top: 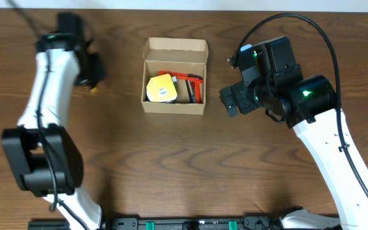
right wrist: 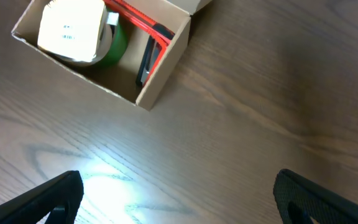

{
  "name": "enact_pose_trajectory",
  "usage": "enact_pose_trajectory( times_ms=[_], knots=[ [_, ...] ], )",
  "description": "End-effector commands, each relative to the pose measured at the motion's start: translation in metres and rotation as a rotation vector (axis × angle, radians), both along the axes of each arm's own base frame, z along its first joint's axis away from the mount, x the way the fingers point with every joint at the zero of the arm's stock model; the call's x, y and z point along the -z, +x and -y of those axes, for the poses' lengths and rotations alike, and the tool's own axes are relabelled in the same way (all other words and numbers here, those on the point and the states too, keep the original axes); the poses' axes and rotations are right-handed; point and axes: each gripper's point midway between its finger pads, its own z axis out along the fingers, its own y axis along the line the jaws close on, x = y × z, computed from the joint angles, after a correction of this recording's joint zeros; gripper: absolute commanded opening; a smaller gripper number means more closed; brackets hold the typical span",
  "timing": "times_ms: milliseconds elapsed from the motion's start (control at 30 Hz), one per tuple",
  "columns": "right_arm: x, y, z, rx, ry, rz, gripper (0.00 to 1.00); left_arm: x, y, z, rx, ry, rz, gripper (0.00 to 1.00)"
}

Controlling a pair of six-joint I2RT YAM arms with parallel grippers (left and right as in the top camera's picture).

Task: Pack container
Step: 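Carry the black object with the left gripper into the box and release, then move both grippers to the raised lid flap at the box's back edge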

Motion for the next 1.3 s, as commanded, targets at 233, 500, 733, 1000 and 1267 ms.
enact_pose_trajectory(
  times_ms=[233,500,733,1000,1267],
  knots=[
    [0.001,0.001,0.002,-0.003,-0.006,-0.002,0.99,-0.028,-0.005,0.205,0.307,-0.232,0.133,0.17],
    [0.001,0.001,0.002,-0.003,-0.006,-0.002,0.99,-0.002,-0.021,0.249,0.386,-0.207,0.095,0.16],
    [0.001,0.001,0.002,-0.003,-0.006,-0.002,0.99,0.019,-0.021,0.246,0.327,-0.209,0.038,0.16],
    [0.001,0.001,0.002,-0.003,-0.006,-0.002,0.99,0.014,-0.022,0.246,0.3,-0.224,0.038,0.64],
    [0.001,0.001,0.002,-0.003,-0.006,-0.002,0.99,-0.035,-0.023,0.243,0.344,-0.243,0.15,0.71]
  ],
)
